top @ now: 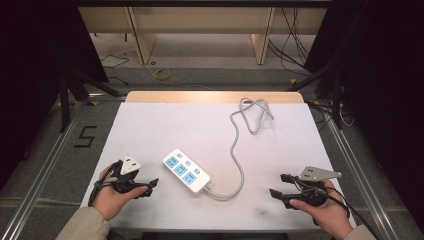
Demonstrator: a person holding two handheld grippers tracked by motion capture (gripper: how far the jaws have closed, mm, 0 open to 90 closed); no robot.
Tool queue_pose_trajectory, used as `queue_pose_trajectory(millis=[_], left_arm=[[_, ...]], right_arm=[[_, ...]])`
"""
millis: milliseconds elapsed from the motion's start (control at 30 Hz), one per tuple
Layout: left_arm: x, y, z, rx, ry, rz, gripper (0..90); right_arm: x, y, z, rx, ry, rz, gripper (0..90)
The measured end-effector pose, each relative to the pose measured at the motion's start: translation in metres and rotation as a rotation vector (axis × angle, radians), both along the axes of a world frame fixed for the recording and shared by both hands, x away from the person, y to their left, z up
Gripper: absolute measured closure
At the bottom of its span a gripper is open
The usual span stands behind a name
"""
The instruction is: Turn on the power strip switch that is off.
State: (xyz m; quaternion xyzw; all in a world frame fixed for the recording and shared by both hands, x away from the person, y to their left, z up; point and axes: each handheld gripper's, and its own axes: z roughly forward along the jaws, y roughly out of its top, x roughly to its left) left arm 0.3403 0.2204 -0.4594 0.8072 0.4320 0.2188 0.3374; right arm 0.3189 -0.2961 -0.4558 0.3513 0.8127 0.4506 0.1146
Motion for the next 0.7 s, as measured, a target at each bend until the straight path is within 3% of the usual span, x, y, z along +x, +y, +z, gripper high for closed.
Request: queue_pose_trajectory(millis=[167, 300, 333, 367, 400, 533, 700], left_arm=[[-0.001, 0.002, 0.001, -0.003, -0.003, 0.010, 18.1], [-0.001, 0.004, 0.004, 0.021, -0.006, 0.024, 36.9], [-0.001, 0.004, 0.005, 0.032, -0.007, 0.028, 36.9], [-0.001, 0.005, 0.006, 0.037, -0.009, 0.035, 44.6], [0.000, 0.005, 0.007, 0.044, -0.008, 0.034, 62.3], [0.000, 0.006, 0.010, 0.065, 0.008, 0.030, 88.7], [0.002, 0.004, 0.011, 0.069, 0.039, 0.011, 89.8]], right_arm=[[0.000, 0.001, 0.000, -0.001, 0.001, 0.003, 29.3], [-0.001, 0.001, 0.001, -0.004, 0.001, 0.003, 29.2], [-0.001, 0.001, 0.001, -0.004, 0.001, 0.003, 29.2], [-0.001, 0.001, 0.001, -0.002, 0.001, 0.004, 29.3], [0.000, 0.001, 0.000, -0.001, 0.004, 0.005, 29.3], [-0.001, 0.002, 0.001, -0.001, 0.004, 0.008, 29.3], [0.000, 0.002, 0.000, -0.001, 0.002, 0.008, 29.3]])
